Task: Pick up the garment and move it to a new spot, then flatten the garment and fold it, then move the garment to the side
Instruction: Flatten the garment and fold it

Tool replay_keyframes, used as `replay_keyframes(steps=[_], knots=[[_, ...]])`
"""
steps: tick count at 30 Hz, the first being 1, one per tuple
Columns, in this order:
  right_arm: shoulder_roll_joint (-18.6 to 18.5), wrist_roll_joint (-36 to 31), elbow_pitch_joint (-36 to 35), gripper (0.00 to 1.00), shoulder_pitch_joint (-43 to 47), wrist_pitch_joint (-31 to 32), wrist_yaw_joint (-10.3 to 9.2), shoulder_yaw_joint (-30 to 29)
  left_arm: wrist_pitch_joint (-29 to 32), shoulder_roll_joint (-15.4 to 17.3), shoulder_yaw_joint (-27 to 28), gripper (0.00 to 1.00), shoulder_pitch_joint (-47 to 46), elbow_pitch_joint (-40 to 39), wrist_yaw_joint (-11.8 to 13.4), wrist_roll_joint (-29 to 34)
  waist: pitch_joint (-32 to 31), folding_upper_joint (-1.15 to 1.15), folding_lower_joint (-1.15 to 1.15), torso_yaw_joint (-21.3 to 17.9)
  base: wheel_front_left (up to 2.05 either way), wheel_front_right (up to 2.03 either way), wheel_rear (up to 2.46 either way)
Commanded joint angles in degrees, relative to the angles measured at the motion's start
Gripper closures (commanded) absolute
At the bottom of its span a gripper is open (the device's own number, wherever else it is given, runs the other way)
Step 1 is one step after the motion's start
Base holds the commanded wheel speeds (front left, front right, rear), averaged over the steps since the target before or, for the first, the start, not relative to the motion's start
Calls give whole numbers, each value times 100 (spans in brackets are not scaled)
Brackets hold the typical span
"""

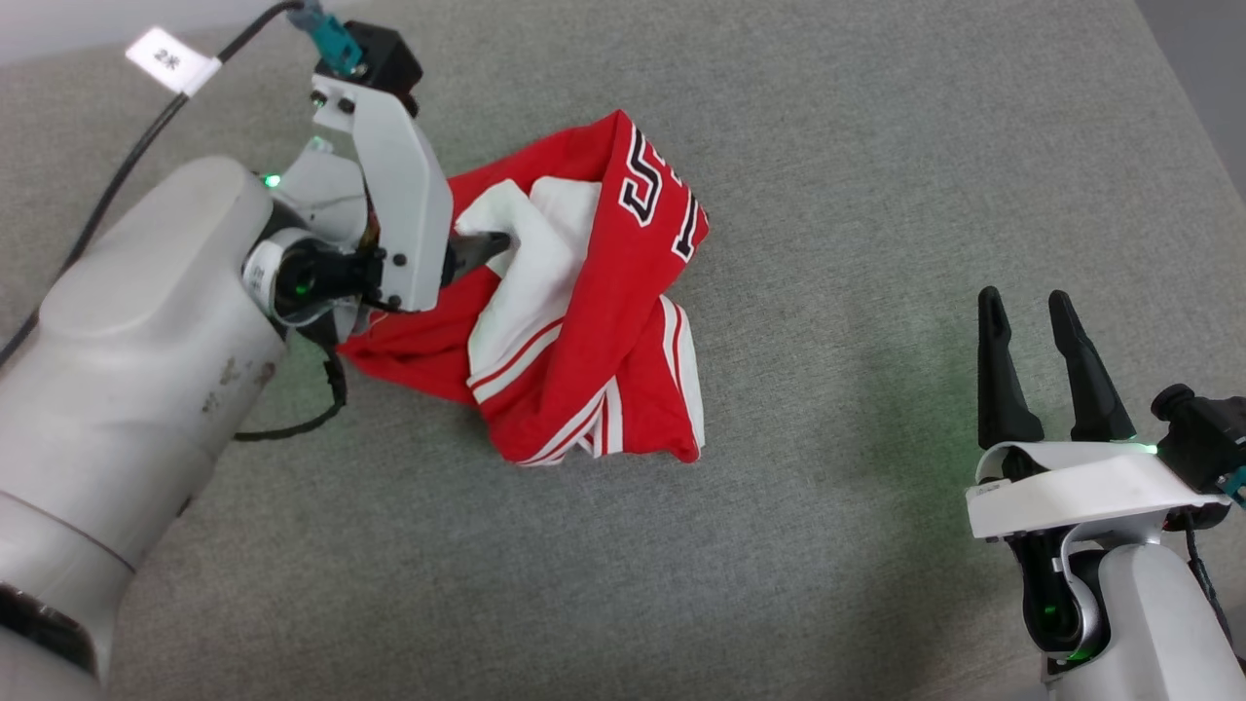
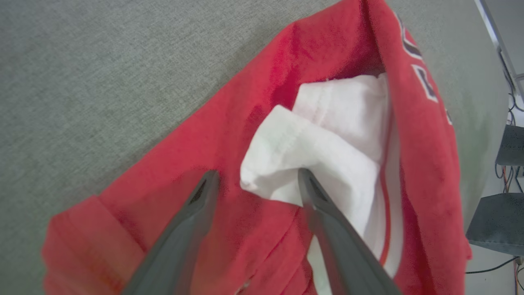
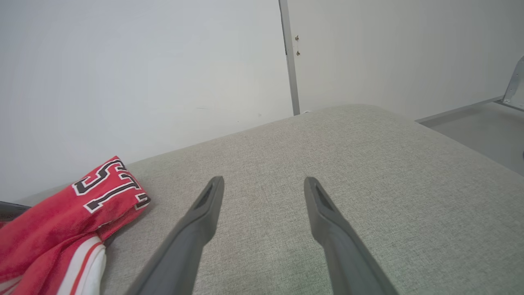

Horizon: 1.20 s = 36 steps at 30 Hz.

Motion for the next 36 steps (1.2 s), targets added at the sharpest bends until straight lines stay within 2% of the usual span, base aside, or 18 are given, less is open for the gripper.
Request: replay_keyframes(steps=[1,2,3,4,6,8,12,18,22,27,31,36], knots=[[20,5,-19,0,-56,-28,2,-45,-45,-12,-22,0,-48,-23,6,-96,-16,0,0,14,0,0,0],[19,-8,-16,0,-58,-28,2,-54,-64,-7,-36,11,-51,-20,6,-133,-27,0,0,23,0,0,0],[20,-19,-13,0,-65,-28,2,-55,-80,-14,-55,45,-58,-36,6,-195,-32,0,0,31,0,0,0],[20,-26,-14,0,-71,-28,2,-56,-109,-24,-65,56,-57,-72,6,-266,-39,0,0,40,0,0,0],[19,-26,-17,0,-81,-28,2,-57,-173,-17,-90,64,-70,-91,6,-348,-54,0,0,62,0,0,0],[20,-26,-14,0,-84,-28,2,-48,-167,-32,-154,100,-75,-136,6,-423,-64,0,0,91,0,0,0],[18,-65,-21,0,-51,-28,2,-120,-334,-71,-223,100,-133,-228,6,-535,-94,0,0,204,0,0,0],[17,-146,-28,0,184,-27,2,-328,-727,-79,-252,100,-193,-439,6,-676,-296,0,0,638,0,0,0],[16,-255,-13,0,300,-28,2,-449,-1104,193,-211,100,-80,-764,6,-818,-535,0,0,1117,0,0,0],[11,-394,14,0,322,-28,2,-416,-1334,805,-147,100,247,-961,6,-1072,-775,0,0,1626,0,0,0],[-9,-442,47,0,265,-28,2,-347,-1242,1322,-199,100,613,-896,6,-1235,-885,0,0,1834,0,0,0],[-64,-429,96,0,343,-28,2,-369,-1294,1755,-242,100,1039,-622,88,-1271,-945,0,0,1921,0,0,0]])
